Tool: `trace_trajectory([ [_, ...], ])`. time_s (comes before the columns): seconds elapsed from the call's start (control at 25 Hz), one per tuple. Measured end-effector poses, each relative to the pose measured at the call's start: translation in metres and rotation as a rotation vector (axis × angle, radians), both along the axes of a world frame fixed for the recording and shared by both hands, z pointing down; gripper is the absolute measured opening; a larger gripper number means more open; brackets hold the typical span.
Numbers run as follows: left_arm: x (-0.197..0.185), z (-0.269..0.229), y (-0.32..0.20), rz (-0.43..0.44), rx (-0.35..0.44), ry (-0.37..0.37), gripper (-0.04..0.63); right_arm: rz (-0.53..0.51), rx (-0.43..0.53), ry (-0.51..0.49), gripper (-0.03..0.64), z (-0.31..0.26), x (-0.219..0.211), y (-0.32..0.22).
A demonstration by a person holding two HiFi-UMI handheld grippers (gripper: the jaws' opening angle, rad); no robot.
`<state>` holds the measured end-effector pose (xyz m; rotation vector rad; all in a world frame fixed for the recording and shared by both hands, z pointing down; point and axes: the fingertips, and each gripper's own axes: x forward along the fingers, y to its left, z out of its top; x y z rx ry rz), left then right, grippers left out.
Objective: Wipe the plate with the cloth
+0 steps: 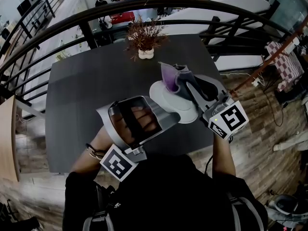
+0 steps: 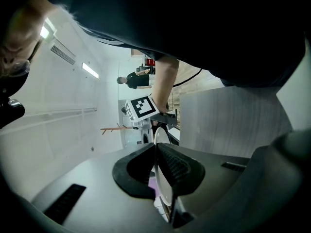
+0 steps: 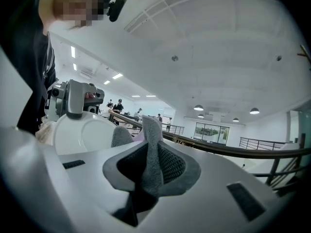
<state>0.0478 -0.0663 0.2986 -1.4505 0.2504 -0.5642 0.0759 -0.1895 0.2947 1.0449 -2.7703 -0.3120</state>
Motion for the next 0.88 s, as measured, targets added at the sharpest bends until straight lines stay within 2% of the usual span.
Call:
trace_trajectory([
  [0.52, -0.002, -0.006, -0.020, -0.054, -0.041, 0.060, 0.025, 0.058, -0.004, -0.050, 0.060, -0.001, 0.021, 0.000],
  [0.88, 0.005, -0.018, -0.032, -0.080, -0.097, 0.160, 0.029, 0.079, 0.048, -0.115, 0.058, -0.022, 0.032, 0.007],
])
